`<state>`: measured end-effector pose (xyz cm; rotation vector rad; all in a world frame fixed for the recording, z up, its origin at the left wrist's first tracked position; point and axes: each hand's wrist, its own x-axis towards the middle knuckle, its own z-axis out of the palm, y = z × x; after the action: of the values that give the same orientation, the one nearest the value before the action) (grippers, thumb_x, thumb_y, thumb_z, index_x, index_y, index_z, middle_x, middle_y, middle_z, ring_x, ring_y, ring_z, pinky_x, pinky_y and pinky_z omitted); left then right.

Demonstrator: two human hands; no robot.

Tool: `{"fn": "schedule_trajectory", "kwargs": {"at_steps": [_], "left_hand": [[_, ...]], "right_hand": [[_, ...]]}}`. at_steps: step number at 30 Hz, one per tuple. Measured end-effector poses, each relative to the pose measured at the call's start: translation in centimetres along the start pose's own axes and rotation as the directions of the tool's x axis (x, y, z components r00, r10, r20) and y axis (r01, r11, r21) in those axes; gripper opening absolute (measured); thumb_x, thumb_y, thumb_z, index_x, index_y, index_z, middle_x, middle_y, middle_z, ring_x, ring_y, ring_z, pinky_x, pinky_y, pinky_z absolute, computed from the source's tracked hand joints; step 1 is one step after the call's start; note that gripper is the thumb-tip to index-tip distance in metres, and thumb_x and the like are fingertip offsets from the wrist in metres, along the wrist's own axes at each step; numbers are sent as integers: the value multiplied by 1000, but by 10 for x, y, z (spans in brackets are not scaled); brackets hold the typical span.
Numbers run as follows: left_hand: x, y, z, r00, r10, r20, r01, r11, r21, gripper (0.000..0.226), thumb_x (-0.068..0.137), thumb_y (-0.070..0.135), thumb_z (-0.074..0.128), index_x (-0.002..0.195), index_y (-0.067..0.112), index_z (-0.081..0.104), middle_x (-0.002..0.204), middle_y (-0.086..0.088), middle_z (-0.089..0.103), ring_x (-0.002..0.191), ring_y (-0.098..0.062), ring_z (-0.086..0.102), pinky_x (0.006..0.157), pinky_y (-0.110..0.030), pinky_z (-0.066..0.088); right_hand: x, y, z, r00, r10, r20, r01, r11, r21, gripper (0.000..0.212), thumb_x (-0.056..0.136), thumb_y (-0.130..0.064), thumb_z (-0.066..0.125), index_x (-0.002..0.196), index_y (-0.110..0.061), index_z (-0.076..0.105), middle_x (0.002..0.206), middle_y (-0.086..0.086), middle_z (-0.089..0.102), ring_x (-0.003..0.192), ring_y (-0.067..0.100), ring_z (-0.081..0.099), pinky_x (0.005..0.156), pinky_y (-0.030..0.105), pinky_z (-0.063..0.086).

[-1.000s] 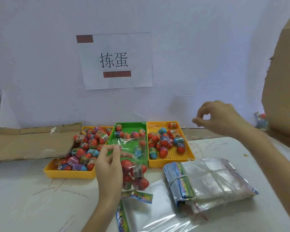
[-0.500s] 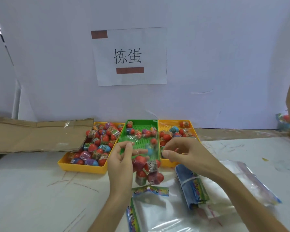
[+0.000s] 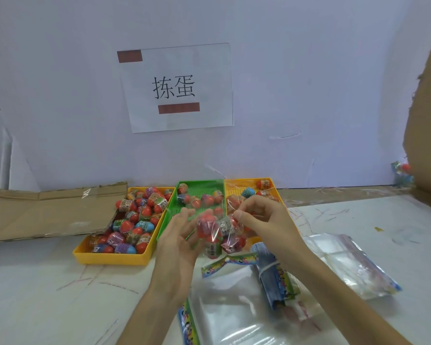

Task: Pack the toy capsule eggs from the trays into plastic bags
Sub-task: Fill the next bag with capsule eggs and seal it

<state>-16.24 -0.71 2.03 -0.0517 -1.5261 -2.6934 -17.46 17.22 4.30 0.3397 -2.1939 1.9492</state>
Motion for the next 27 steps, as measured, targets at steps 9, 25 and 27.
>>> {"fn": "schedule_trajectory", "kwargs": {"at_steps": [9,25,27], "left_hand": [[0,-5,-4,992,105,-71,-92,981,170,12,80,20,71,91,17,68,90,-4,71,76,-10,65,68,-27,50],[-5,1,2,965,182,188,-205,972,116,5,96,22,51,93,22,54,122,-3,73,98,-24,72,69,-33,60],[-8,0,4,974,160,162,-184,972,147,4,93,24,53,95,21,51,112,-8,74,85,-31,72,66,-47,63]], "right_hand": [[1,3,-1,999,10,-47,-10,1000,4,17,90,-5,73,82,-20,74,85,4,74,76,12,69,62,26,58],[1,2,-2,995,-92,-27,95,987,126,24,94,6,62,83,-15,67,76,-4,67,74,12,63,69,28,55],[2,4,-2,996,-86,-34,90,986,139,28,94,5,62,82,-20,68,78,-3,66,76,14,60,70,31,53]]}}
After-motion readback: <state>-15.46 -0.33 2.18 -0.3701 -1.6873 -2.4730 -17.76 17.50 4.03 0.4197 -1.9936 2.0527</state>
